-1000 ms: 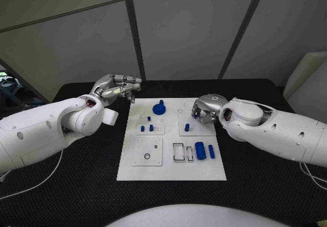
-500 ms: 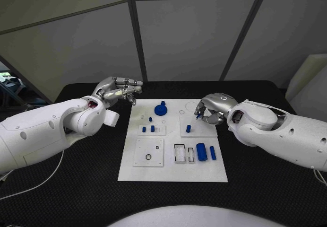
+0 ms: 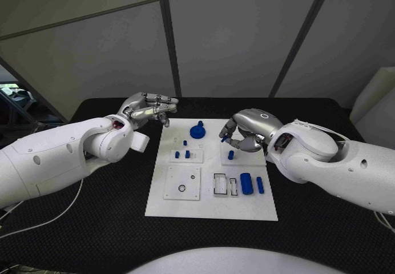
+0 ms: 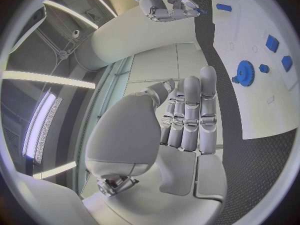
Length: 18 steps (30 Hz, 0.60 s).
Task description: Assemble the parts on the task board
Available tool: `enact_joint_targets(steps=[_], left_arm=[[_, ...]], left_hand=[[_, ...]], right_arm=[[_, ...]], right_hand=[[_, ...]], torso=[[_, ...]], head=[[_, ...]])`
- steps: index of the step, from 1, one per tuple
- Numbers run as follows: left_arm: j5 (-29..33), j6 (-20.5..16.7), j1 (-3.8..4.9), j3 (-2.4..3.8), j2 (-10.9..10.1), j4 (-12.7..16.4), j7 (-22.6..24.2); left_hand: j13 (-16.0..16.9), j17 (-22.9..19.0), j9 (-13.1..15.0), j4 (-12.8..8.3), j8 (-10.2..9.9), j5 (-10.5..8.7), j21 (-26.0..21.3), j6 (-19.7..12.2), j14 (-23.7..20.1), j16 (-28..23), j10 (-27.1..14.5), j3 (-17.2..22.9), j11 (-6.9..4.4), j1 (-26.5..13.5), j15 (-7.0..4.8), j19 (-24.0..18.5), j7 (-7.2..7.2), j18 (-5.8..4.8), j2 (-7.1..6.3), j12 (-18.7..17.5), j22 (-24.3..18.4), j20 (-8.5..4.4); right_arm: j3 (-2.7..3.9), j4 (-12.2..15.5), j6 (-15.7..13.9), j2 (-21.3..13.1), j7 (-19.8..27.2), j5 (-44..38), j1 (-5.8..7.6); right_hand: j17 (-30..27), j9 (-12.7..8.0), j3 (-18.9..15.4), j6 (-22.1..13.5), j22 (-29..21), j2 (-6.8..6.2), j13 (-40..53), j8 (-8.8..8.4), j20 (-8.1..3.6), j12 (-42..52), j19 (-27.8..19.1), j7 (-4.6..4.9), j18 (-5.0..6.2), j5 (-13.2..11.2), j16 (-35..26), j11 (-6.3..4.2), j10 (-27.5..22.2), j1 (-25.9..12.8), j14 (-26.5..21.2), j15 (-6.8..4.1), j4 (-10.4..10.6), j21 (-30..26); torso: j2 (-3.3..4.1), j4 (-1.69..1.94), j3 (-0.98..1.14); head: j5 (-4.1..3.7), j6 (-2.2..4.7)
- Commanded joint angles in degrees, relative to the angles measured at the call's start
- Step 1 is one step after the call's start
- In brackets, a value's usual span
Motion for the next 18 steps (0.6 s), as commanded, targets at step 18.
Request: enact_joint_targets(steps=[18], left_arm=[[0.3,0.7,0.09,0.05,1.3,0.4,0.3]], left_hand=[[0.1,-0.1,0.0,-0.2,-0.2,-0.26,-0.3,-0.4,-0.2,-0.2,-0.5,-0.2,-0.06,-0.2,0.35,-0.4,-0.05,-0.79,0.42,0.5,-0.1,0.20]], right_arm=[[-4.08,-2.9,6.0,10.8,0.3,-0.8,-1.75]], right_hand=[[-0.4,0.1,-0.1,0.1,-0.1,0.22,0.0,0.09,-0.01,-0.6,0.0,0.14,-1.01,-0.7,0.1,0.11,0.2,-0.7,3.1,-0.18,-0.5,0.2]], torso=[[0.06,-0.06,-0.04]], head=[[3.07,-1.31]])
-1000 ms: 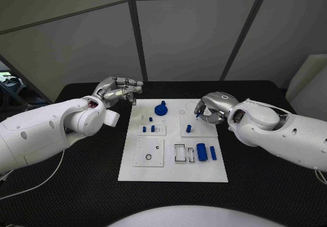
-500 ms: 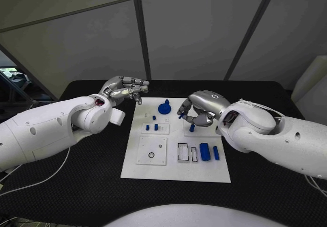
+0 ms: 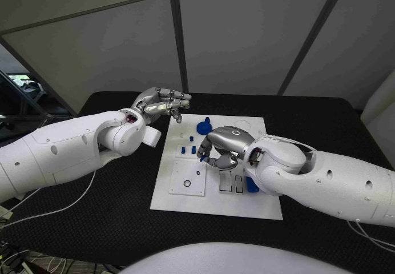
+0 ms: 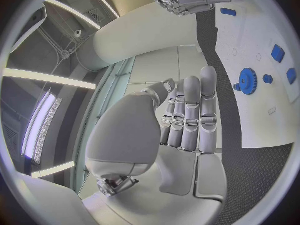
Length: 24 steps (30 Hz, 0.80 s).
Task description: Assemble the parts on the task board
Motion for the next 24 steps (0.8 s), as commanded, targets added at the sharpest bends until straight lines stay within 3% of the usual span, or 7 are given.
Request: enact_joint_targets(steps=[1,10,17,24], left_arm=[[0.3,0.6,0.10,0.05,0.1,0.2,0.4],[0.3,0.7,0.12,0.06,0.2,0.3,0.4],[0.3,0.7,0.15,0.06,0.2,0.4,0.4],[0.3,0.8,0.16,0.07,0.3,0.4,0.4]], left_hand=[[0.1,0.0,0.0,-0.2,-0.2,-0.26,-0.3,-0.4,-0.2,-0.2,-0.4,-0.2,0.12,-0.2,0.35,-0.2,-0.05,-0.79,0.42,0.3,-0.1,0.00],[0.1,0.0,0.0,-0.2,-0.2,-0.26,-0.3,-0.4,-0.2,-0.2,-0.4,-0.2,0.12,-0.2,0.35,-0.2,-0.05,-0.79,0.42,0.3,-0.1,0.00],[0.1,0.0,0.0,-0.2,-0.2,-0.26,-0.3,-0.4,-0.2,-0.2,-0.4,-0.2,0.12,-0.2,0.35,-0.2,-0.05,-0.79,0.42,0.3,-0.1,0.00],[0.1,0.0,0.0,-0.2,-0.2,-0.26,-0.3,-0.4,-0.2,-0.2,-0.4,-0.2,0.12,-0.2,0.35,-0.2,-0.05,-0.79,0.42,0.3,-0.1,0.00]], right_arm=[[-0.12,-0.6,2.5,0.8,-0.1,-1.9,-0.57],[-0.33,-1.7,3.5,2.3,-0.4,-3.2,-1.68],[-1.46,-2.2,4.4,2.8,-0.5,-3.9,-1.87],[-1.69,-3.0,4.8,3.5,-0.9,-4.7,-1.92]], right_hand=[[-0.1,0.0,0.1,0.0,0.0,0.00,0.0,0.30,-0.01,-0.4,0.0,0.13,-1.02,-0.3,0.1,0.10,0.2,-0.4,3.1,-0.18,-0.3,0.2],[-0.1,0.0,0.1,0.0,-0.1,0.01,0.0,0.30,-0.01,-0.4,-0.1,0.13,-1.00,-0.3,0.1,0.10,0.2,-0.4,3.1,-0.18,-0.4,0.1],[-0.3,0.0,0.1,0.0,-0.4,-0.02,0.0,0.27,0.00,-0.5,-0.3,0.13,-0.94,-0.4,0.0,0.11,0.2,-0.4,3.1,-0.17,-0.4,0.0],[-0.3,0.0,0.1,0.0,-0.4,0.00,0.0,0.28,0.01,-0.5,-0.3,0.14,-0.94,-0.5,0.0,0.12,0.2,-0.5,3.1,-0.16,-0.4,0.0]], torso=[[-0.04,-0.06,0.08],[-0.01,0.00,0.08],[0.00,-0.02,0.07],[-0.02,0.03,0.11]], head=[[0.71,-0.39],[1.47,-1.00],[1.42,-1.19],[1.49,-1.49]])
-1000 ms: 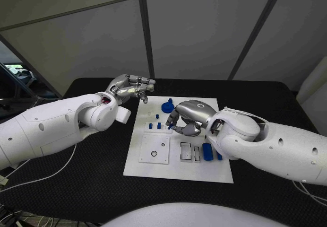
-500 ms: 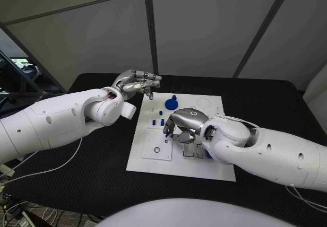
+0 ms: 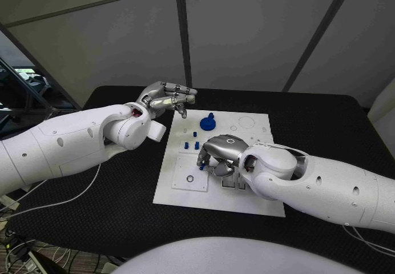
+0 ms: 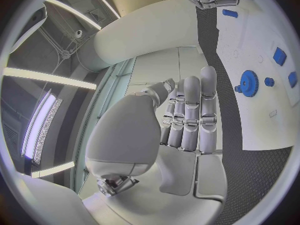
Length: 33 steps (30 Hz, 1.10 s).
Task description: Assemble the parts on the task board
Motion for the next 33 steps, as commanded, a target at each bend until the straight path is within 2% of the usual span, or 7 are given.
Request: enact_joint_targets(steps=[1,20,26,33], left_arm=[[0.3,0.7,0.11,0.04,0.1,0.1,0.4],[0.3,1.1,0.11,0.05,0.0,0.2,0.2],[0.3,1.2,0.11,0.05,0.1,0.2,0.2],[0.3,1.3,0.12,0.05,0.1,0.2,0.1]], left_hand=[[0.1,-0.1,0.0,-0.2,-0.2,-0.26,-0.3,-0.4,-0.2,-0.2,-0.4,-0.2,0.13,-0.2,0.35,-0.2,-0.05,-0.79,0.42,0.3,-0.1,0.00],[0.1,-0.1,0.0,-0.2,-0.2,-0.27,-0.3,-0.5,-0.2,-0.2,-0.6,-0.3,0.16,-0.3,0.38,-0.2,-0.02,-0.78,0.42,0.4,-0.1,0.04],[0.1,-0.1,0.0,-0.2,-0.2,-0.27,-0.3,-0.5,-0.2,-0.2,-0.6,-0.3,0.16,-0.3,0.38,-0.2,-0.02,-0.78,0.42,0.4,-0.1,0.04],[0.2,-0.2,0.0,-0.2,-0.2,-0.27,-0.3,-0.6,-0.3,-0.2,-0.7,-0.3,0.18,-0.4,0.41,-0.2,0.00,-0.78,0.41,0.5,-0.1,0.07]], right_arm=[[-0.03,-0.3,1.1,0.2,-0.4,-1.5,0.05],[-0.07,-0.8,-0.5,0.6,-1.0,-3.2,-0.14],[-0.07,-0.8,1.0,1.0,-0.6,-3.4,-0.17],[-0.07,-0.9,4.2,1.3,-0.8,-3.4,-0.18]], right_hand=[[-0.1,0.1,-0.1,0.1,0.0,0.02,0.0,0.10,0.01,-0.2,-0.3,0.21,-0.94,-0.3,0.0,0.11,0.2,-0.5,3.1,-0.16,-0.3,0.0],[-0.1,0.1,-0.1,0.2,-0.1,0.11,0.0,0.12,0.02,-0.2,-0.4,0.20,-0.91,-0.3,0.0,0.10,0.3,-0.6,3.0,-0.16,-0.3,-0.1],[0.0,0.1,-0.1,0.2,-0.1,0.09,0.0,0.14,0.03,-0.2,-0.4,0.18,-0.92,-0.4,0.1,0.09,0.3,-0.6,3.0,-0.16,-0.3,0.0],[-0.2,0.1,-0.4,0.4,-0.1,-0.06,0.0,0.19,0.04,-0.3,-0.5,0.13,-0.90,-0.5,0.0,0.06,0.4,-0.8,3.0,-0.17,-0.4,-0.1]], torso=[[0.00,0.07,0.00],[-0.03,-0.01,0.03],[0.01,0.02,0.01],[0.00,0.01,-0.03]], head=[[0.00,-0.22],[0.14,-0.31],[0.14,-0.32],[0.20,-0.48]])
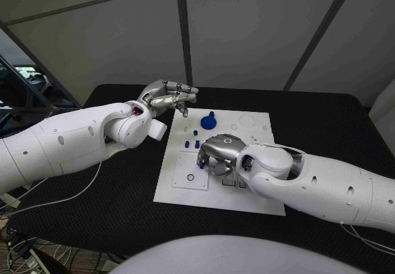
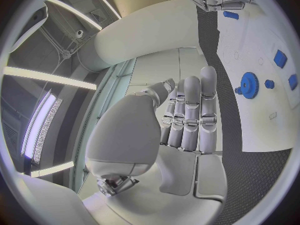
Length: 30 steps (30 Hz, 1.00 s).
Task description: Assemble the parts on the task board
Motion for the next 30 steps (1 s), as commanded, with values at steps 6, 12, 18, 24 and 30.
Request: enact_joint_targets(steps=[6,12,18,24,30], left_arm=[[0.3,1.1,0.12,0.05,0.0,0.1,-0.1],[0.3,1.2,0.12,0.05,0.1,0.0,-0.1],[0.3,1.3,0.12,0.05,0.1,0.0,-0.3],[0.3,1.9,0.12,0.04,0.1,-0.1,-0.9],[0.3,2.3,0.12,0.04,0.1,-0.2,-1.3]], left_hand=[[0.1,-0.1,0.0,-0.2,-0.1,-0.27,-0.3,-0.3,-0.1,-0.2,-0.6,-0.3,-0.04,-0.3,0.22,-0.3,0.00,-0.78,0.42,0.4,-0.1,0.08],[0.1,-0.1,0.0,-0.2,-0.1,-0.26,-0.3,-0.3,-0.1,-0.2,-0.7,-0.3,-0.04,-0.3,0.22,-0.3,0.01,-0.77,0.42,0.4,-0.1,0.09],[0.1,-0.1,0.0,-0.2,-0.1,-0.26,-0.3,-0.3,-0.1,-0.2,-0.7,-0.3,-0.03,-0.3,0.22,-0.3,0.01,-0.77,0.42,0.4,-0.1,0.09],[0.2,-0.2,0.0,-0.2,-0.1,-0.26,-0.4,-0.5,-0.1,-0.2,-0.9,-0.4,0.02,-0.3,0.26,-0.3,0.07,-0.77,0.43,0.5,-0.1,0.12],[0.2,-0.2,0.0,-0.2,-0.1,-0.26,-0.4,-0.5,-0.1,-0.2,-0.9,-0.4,0.02,-0.3,0.26,-0.3,0.07,-0.77,0.43,0.5,-0.1,0.12]], right_arm=[[-0.03,-0.2,2.6,0.4,-0.5,-1.0,0.03],[-0.04,-0.6,1.3,0.6,-0.3,-0.9,0.04],[-0.04,-0.5,-2.2,0.3,0.4,-0.8,0.04],[-0.04,0.4,-6.6,-0.6,1.3,-0.8,0.03],[-0.02,1.7,-10.7,-2.1,2.1,-0.7,0.03]], right_hand=[[-0.3,0.0,-0.6,0.1,-0.3,0.10,0.0,0.21,0.08,-0.5,-0.9,0.08,-0.82,-0.4,-0.1,0.09,0.2,-1.0,2.9,-0.14,-0.1,-0.3],[-1.3,-1.3,-0.8,-5.3,-3.3,-0.96,-1.9,-2.77,1.09,-4.3,-3.0,2.05,-0.39,-0.8,-0.6,2.16,-6.0,-2.8,2.4,1.54,0.5,-2.2],[-3.5,-1.4,-1.4,-12.2,-7.0,-2.73,-4.2,-2.94,2.30,-5.2,-5.5,1.71,0.49,-1.3,-1.9,3.12,-11.8,-3.3,1.8,2.33,0.3,-4.9],[-5.0,-1.1,-1.8,-11.8,-6.8,-2.68,-4.7,-2.51,2.37,-4.4,-5.2,1.96,0.46,-0.8,-2.8,3.10,-11.8,-3.2,1.4,2.30,0.2,-4.8],[-5.4,-1.1,-2.2,-11.7,-6.9,-2.87,-4.9,-2.50,2.36,-4.1,-5.1,1.91,0.47,-1.0,-3.0,3.08,-11.9,-3.4,1.3,2.29,0.2,-4.9]], torso=[[-0.01,-0.02,-0.01],[-0.02,-0.05,0.00],[-0.01,-0.04,0.01],[-0.04,-0.09,0.03],[-0.05,-0.06,0.05]], head=[[0.15,-0.16],[0.16,-0.19],[0.09,-0.11],[0.08,-0.03],[-0.02,0.05]])
